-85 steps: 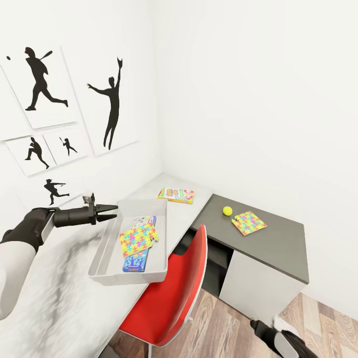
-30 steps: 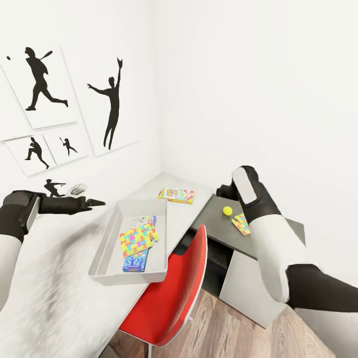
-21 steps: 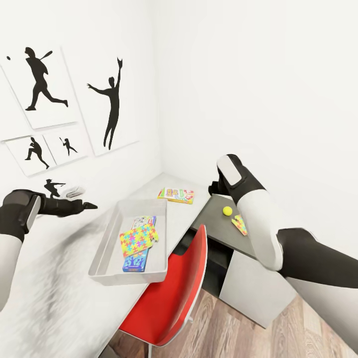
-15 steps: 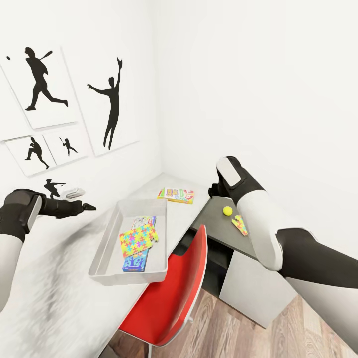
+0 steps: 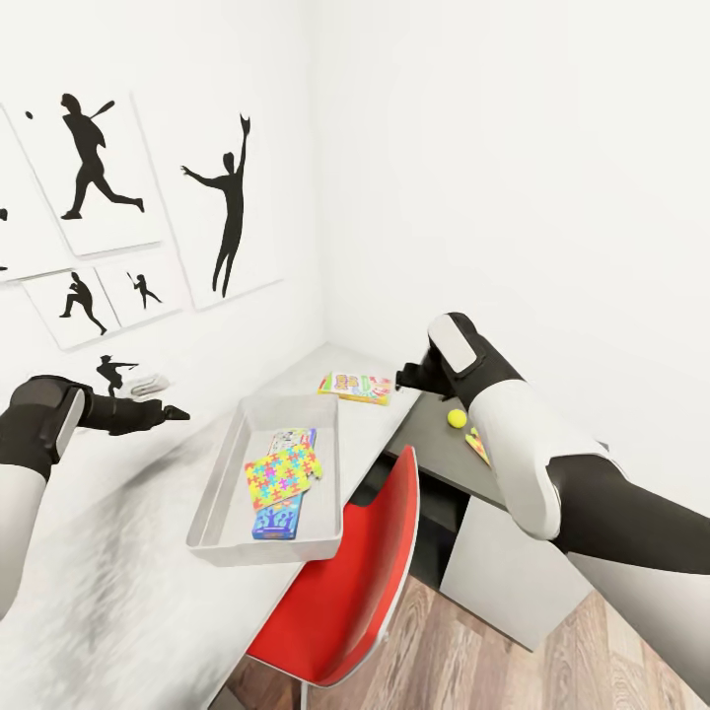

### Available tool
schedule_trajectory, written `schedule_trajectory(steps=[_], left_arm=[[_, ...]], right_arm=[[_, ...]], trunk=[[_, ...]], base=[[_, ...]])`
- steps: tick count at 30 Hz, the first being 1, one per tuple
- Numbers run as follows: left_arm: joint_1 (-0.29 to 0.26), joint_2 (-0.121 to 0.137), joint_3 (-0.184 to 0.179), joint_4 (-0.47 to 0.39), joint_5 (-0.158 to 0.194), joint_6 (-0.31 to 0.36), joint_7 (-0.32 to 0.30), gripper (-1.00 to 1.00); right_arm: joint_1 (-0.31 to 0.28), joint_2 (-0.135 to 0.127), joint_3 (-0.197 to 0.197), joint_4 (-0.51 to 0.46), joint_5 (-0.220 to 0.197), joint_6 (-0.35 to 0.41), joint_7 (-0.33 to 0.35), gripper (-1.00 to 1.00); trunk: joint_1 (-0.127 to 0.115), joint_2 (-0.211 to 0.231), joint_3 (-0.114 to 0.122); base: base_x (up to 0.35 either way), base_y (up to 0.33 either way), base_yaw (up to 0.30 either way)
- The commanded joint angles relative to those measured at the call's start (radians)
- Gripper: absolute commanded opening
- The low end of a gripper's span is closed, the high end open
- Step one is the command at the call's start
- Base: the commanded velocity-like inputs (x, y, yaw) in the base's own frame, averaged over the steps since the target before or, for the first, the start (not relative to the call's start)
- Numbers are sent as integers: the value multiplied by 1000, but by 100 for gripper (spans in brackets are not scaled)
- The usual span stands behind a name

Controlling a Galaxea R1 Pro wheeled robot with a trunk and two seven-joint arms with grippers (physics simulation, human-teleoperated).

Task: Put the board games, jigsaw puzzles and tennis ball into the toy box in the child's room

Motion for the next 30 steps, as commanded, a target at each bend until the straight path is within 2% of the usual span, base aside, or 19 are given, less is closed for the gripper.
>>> schedule_trajectory(steps=[1, 5, 13, 24, 30], left_arm=[[-1, -1, 3, -1, -11, 3, -9, 100], [-1, -1, -5, -1, -11, 1, -8, 100], [-1, -1, -31, -1, -10, -3, -9, 100], [-1, -1, -35, -1, -10, -5, -9, 100], [-1, -1, -34, -1, -9, -6, -9, 100]], right_arm=[[-1, 0, -1, -1, -8, 2, 19, 100], [-1, 0, 0, -1, -8, 0, 59, 100], [-1, 0, 1, 0, -8, -1, 73, 100], [-1, 0, 1, 1, -7, -10, 76, 100], [0, 0, 1, 1, -7, -14, 77, 100]], trunk=[[1, -2, -2], [1, -2, -2], [1, -2, -2], [1, -2, -1], [1, -2, -1]], base=[[0, 3, 0], [-41, 15, 0], [-179, 115, 0], [-100, 172, 4], [-8, 20, 183]])
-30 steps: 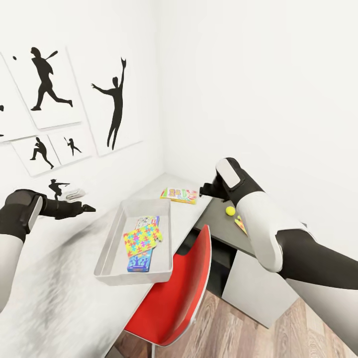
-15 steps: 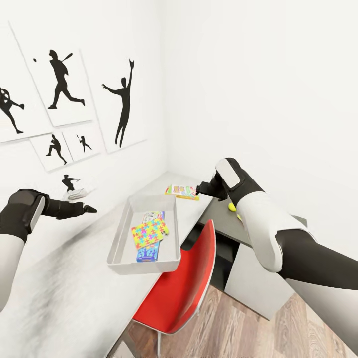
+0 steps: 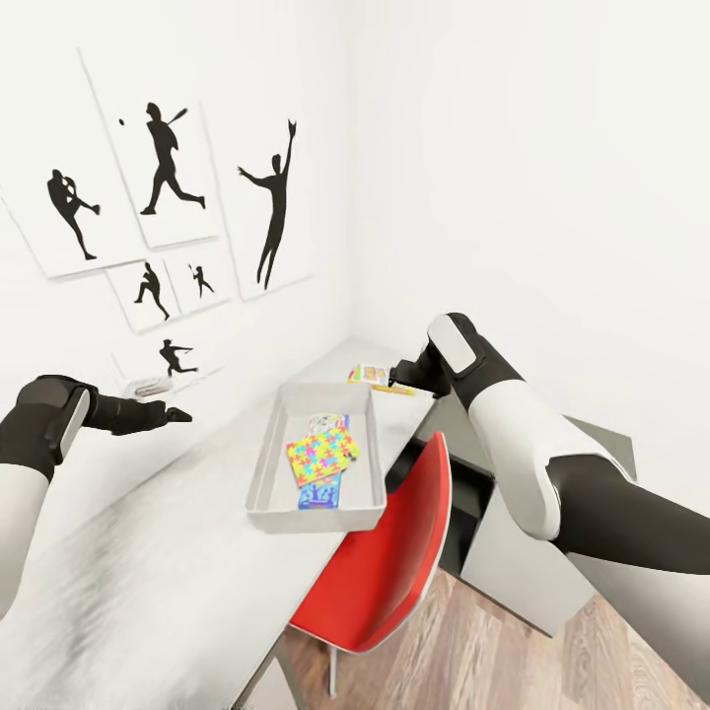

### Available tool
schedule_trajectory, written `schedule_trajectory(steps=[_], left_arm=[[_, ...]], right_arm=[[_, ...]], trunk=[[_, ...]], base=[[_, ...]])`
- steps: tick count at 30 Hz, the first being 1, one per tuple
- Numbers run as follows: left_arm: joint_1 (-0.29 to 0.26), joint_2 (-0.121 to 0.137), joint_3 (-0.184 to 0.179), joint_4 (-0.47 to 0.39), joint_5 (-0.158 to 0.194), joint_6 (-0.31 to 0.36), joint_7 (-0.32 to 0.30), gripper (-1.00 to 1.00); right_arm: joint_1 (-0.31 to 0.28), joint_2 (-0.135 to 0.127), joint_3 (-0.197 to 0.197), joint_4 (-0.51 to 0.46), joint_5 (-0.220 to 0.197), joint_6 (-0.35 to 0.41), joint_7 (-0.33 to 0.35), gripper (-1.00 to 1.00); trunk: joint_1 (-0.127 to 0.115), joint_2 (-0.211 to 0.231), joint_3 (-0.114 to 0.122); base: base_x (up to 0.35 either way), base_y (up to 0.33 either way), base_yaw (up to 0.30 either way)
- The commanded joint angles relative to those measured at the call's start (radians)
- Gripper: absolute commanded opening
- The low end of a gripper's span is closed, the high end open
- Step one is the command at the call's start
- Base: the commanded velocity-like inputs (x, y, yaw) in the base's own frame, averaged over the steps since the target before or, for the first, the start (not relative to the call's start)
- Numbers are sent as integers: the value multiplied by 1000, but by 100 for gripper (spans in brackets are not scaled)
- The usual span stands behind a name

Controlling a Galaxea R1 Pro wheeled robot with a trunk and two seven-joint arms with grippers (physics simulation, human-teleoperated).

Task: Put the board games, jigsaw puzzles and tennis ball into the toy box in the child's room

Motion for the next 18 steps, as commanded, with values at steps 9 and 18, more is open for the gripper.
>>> schedule_trajectory(steps=[9, 18], left_arm=[[-1, -9, -14, -1, -11, 2, -7, 100], [-1, -128, -30, -2, -13, 1, 84, 100]], right_arm=[[-2, 0, 9, 20, -8, 1, -8, 100], [-3, 0, 21, 174, -8, -45, -10, 100]], trunk=[[1, -2, -2], [1, -2, -2]], base=[[-1, 2, 223], [0, 0, 21]])
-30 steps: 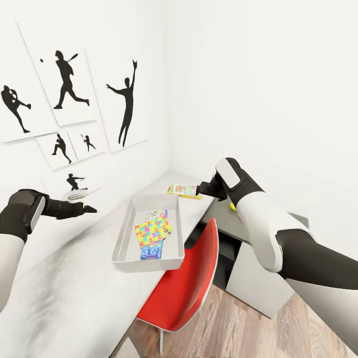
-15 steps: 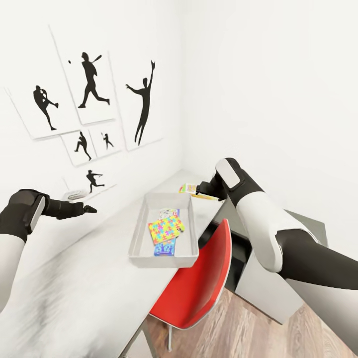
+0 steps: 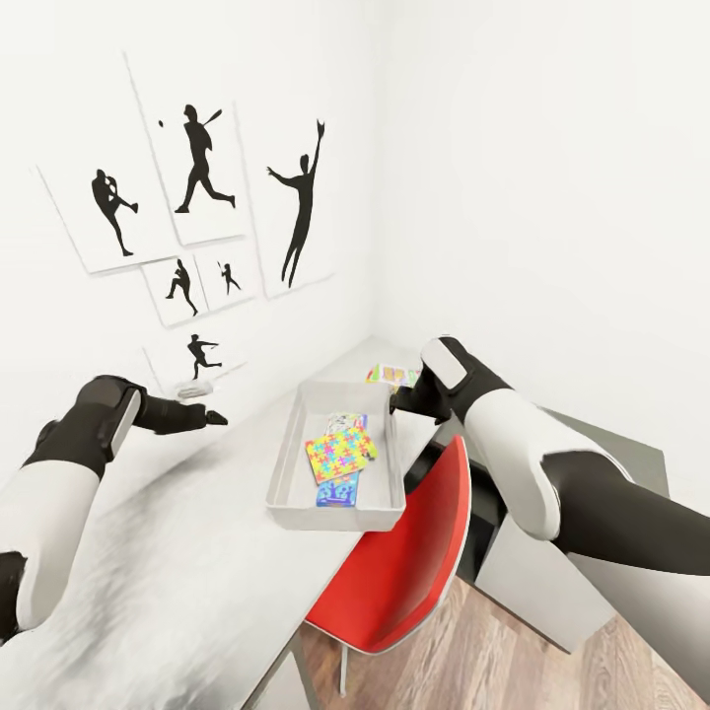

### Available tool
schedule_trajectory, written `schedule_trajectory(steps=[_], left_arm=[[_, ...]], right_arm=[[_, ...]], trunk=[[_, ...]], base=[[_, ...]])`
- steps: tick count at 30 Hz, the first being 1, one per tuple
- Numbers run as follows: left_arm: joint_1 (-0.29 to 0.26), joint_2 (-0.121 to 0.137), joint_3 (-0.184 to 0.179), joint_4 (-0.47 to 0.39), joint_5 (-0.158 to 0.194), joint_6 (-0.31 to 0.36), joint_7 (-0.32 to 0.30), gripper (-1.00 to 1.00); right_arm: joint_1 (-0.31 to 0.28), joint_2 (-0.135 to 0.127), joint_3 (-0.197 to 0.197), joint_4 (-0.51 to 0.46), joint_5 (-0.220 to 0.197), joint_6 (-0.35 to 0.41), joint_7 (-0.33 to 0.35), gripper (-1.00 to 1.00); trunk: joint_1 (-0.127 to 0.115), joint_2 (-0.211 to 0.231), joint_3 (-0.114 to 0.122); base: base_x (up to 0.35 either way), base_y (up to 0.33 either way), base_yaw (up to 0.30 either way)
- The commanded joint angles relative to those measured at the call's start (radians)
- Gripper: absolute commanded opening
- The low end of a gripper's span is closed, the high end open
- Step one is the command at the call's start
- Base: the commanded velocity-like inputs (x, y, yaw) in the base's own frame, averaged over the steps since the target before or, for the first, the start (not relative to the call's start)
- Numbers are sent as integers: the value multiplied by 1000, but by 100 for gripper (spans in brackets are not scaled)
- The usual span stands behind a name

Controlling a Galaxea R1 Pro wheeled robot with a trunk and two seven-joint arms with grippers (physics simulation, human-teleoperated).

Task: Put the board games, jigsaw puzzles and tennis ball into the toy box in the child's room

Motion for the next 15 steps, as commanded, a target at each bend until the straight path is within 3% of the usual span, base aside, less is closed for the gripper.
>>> schedule_trajectory(steps=[1, 6, 9, 15], left_arm=[[-1, -13, 3, -1, -13, 2, 10, 100], [-1, -88, 5, -1, -10, -23, 117, 100], [-1, -111, 7, -1, -8, -34, 135, 100], [-1, -183, 5, -1, -11, -41, 157, 100]], right_arm=[[-1, 0, 1, 6, -10, 0, -9, 100], [-1, 0, 1, 32, -10, -8, -6, 100], [-1, 0, 1, 36, -10, -22, -4, 100], [-1, 0, 3, 38, -10, -45, -3, 100]], trunk=[[1, -2, -2], [1, -2, -2], [1, -2, -2], [1, -2, -2]], base=[[0, 0, 3], [0, 0, 1], [0, 0, 0], [0, 0, 0]])
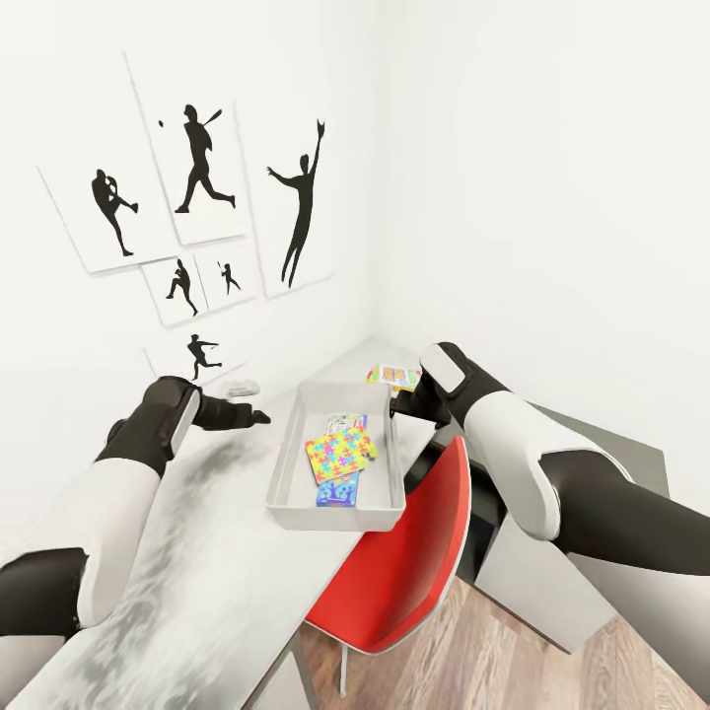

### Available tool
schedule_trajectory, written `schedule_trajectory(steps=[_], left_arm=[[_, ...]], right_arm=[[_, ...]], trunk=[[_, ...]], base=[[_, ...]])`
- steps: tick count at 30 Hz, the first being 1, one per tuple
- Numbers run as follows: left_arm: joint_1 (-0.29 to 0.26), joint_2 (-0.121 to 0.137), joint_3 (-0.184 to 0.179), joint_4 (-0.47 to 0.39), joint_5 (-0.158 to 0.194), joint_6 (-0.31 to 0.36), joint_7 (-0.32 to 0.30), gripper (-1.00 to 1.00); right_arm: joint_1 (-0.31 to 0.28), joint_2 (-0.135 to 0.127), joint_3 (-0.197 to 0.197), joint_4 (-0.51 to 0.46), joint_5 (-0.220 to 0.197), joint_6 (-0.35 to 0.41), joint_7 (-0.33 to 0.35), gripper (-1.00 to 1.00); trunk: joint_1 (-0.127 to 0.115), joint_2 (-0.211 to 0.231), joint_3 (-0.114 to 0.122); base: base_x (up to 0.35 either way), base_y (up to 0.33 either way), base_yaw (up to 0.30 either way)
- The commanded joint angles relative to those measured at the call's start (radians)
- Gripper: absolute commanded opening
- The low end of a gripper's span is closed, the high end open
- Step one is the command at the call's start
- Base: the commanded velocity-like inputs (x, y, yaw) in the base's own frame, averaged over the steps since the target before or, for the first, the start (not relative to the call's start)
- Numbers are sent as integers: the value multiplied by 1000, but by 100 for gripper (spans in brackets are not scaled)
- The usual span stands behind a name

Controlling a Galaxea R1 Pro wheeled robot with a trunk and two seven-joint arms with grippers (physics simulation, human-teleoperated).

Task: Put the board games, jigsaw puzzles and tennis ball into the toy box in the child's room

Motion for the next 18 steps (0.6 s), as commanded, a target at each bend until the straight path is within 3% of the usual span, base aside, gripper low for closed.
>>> schedule_trajectory(steps=[1, 3, 8, 11, 18], left_arm=[[-1, -10, 3, -1, -12, 3, 0, 100], [-1, -20, 4, -1, -12, 4, 13, 100], [-1, -85, 2, -1, -13, 8, 101, 100], [-1, -107, 2, 0, -12, 9, 147, 100], [-1, -121, 2, 0, -10, 10, 186, 100]], right_arm=[[0, 0, 1, -1, -10, 0, -9, 100], [0, 0, 1, -1, -9, 0, -9, 100], [0, 0, 2, -1, -9, -2, -9, 100], [0, 0, 3, -1, -8, -2, -8, 100], [1, 0, 3, 0, -9, -2, -8, 100]], trunk=[[1, -2, -2], [1, -2, -2], [1, -2, -2], [1, -2, -2], [1, -2, -2]], base=[[0, 0, 0], [0, 0, 0], [0, 0, 0], [0, 0, 0], [0, 0, 0]])
